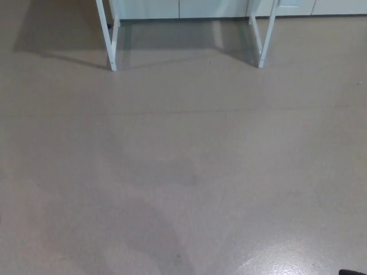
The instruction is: The robot walks towards a file tray kept in the middle of a desk and uses its right hand to grab a tray and pulls it out towards itself
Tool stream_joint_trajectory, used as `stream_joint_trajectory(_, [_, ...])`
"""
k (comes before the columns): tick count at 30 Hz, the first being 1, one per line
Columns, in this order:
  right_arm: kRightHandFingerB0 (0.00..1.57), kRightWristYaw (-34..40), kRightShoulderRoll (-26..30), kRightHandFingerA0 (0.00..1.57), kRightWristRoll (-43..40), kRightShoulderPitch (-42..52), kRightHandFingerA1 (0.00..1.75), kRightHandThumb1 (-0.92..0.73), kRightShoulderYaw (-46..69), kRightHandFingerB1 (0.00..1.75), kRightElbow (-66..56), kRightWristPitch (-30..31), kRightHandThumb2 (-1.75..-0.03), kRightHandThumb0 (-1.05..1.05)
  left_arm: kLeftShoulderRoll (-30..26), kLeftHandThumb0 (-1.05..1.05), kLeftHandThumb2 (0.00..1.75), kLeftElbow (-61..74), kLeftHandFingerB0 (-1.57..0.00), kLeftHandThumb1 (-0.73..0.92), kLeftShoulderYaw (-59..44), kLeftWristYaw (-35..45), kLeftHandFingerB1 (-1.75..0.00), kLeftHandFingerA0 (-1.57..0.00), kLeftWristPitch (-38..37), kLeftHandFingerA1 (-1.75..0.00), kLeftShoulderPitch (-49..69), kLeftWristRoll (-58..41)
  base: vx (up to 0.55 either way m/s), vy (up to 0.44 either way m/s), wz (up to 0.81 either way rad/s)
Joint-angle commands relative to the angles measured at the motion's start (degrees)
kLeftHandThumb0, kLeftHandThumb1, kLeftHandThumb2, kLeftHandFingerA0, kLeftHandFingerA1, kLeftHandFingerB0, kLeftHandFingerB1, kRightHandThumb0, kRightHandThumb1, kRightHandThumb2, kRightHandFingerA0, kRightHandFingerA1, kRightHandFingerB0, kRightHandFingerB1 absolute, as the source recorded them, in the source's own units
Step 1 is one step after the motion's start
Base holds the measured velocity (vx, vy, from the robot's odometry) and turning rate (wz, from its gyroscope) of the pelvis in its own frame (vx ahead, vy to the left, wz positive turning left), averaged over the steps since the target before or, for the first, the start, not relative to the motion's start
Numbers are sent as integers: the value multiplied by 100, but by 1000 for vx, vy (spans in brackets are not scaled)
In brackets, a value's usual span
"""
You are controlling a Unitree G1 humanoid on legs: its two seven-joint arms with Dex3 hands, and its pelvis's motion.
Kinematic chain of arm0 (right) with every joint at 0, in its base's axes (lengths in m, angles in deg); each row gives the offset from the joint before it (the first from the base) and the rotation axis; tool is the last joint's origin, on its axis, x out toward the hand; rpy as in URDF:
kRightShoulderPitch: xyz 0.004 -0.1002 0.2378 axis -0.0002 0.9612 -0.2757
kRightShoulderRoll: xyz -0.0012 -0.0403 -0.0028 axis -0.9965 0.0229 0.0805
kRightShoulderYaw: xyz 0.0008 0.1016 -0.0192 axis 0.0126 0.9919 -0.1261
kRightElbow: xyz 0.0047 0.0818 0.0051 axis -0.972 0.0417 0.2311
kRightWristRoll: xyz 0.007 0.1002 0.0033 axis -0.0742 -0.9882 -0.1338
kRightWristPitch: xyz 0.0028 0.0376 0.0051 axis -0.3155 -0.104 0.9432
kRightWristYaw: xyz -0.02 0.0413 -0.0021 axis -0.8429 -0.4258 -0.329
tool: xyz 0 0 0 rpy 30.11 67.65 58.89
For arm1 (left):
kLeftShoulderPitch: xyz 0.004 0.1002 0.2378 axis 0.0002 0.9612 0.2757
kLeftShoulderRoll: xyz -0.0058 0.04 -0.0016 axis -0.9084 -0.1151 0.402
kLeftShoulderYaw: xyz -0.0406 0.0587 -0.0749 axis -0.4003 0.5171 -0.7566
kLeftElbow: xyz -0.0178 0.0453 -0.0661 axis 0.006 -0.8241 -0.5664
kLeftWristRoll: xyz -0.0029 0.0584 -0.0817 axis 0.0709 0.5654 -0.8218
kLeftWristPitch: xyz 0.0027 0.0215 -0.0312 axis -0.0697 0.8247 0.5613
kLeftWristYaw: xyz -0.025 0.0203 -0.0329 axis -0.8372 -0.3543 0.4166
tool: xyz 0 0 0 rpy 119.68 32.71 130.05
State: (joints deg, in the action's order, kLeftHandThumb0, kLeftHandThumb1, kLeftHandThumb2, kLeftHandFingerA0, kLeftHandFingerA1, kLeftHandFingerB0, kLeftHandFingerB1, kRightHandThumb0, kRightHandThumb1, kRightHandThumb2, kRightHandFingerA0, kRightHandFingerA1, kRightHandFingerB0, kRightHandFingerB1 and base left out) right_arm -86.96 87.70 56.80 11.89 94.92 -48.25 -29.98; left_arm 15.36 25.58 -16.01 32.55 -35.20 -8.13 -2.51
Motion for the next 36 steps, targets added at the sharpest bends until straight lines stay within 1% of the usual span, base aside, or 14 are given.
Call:
stream_joint_trajectory(1, [48,-378,14,69,-525,152,62,-42,147,55,-138,-185,-65,-29,-124,-5,83,136,-19,38,-188,571,-50,-31,34,-56,90,-558,0,0,0])
stream_joint_trajectory(3, [48,-393,13,68,-530,195,61,-43,145,54,-98,-222,-64,-29,-132,-5,83,142,-18,38,-186,595,-49,-28,0,-54,149,-546,0,0,0])
stream_joint_trajectory(4, [51,-402,25,70,-539,188,55,-49,139,49,-85,-212,-54,-22,-144,-6,83,109,-17,39,-181,661,-49,-27,-71,-54,162,-553,0,0,0])
stream_joint_trajectory(5, [51,-407,27,70,-545,206,55,-49,132,49,-74,-220,-54,-22,-148,-6,83,99,-17,39,-182,677,-49,-27,-86,-54,182,-554,0,0,0])
stream_joint_trajectory(6, [48,-425,32,67,-568,221,61,-42,127,54,-83,-212,-64,-30,-139,-5,84,195,-17,40,-178,695,-49,-27,-51,-54,229,-576,0,0,0])
stream_joint_trajectory(7, [50,-424,33,70,-573,230,55,-51,120,48,-87,-210,-55,-22,-152,-6,84,191,-15,41,-172,722,-49,-25,-46,-53,231,-587,0,0,0])
stream_joint_trajectory(12, [50,-397,45,70,-531,288,54,-50,75,46,-130,-246,-55,-22,-186,-7,83,125,-16,39,-148,739,-49,-27,-98,-54,219,-580,0,0,0])
stream_joint_trajectory(13, [49,-373,45,68,-516,305,54,-50,61,47,-177,-204,-54,-22,-223,-7,83,17,-16,39,-120,754,-49,-25,-163,-54,186,-534,0,0,0])
stream_joint_trajectory(15, [49,-366,46,69,-521,304,54,-50,57,47,-179,-195,-54,-22,-229,-7,84,30,-16,40,-109,778,-49,-24,-185,-53,201,-534,0,0,0])
stream_joint_trajectory(18, [49,-390,56,66,-531,321,53,-51,35,47,-181,-207,-55,-23,-231,-8,83,39,-18,38,-104,761,-49,-27,-205,-54,214,-516,0,0,0])
stream_joint_trajectory(29, [50,-384,80,65,-521,306,52,-51,-26,47,-146,-222,-55,-23,-243,-8,83,24,-17,38,-103,753,-49,-29,-176,-55,198,-532,0,0,0])
stream_joint_trajectory(31, [49,-360,80,61,-515,314,51,-51,-34,46,-171,-184,-54,-23,-243,-8,83,7,-18,38,-107,764,-49,-30,-184,-55,195,-540,180,-12,-25])
stream_joint_trajectory(34, [51,-349,82,66,-505,300,53,-51,-60,48,-183,-218,-55,-23,-269,-9,82,22,-18,38,-67,739,-49,-29,-199,-55,183,-491,-38,-11,14])
stream_joint_trajectory(36, [51,-331,74,66,-525,279,53,-51,-57,48,-179,-201,-55,-21,-259,-8,83,45,-18,38,-83,721,-49,-30,-143,-55,168,-526,-101,27,8])
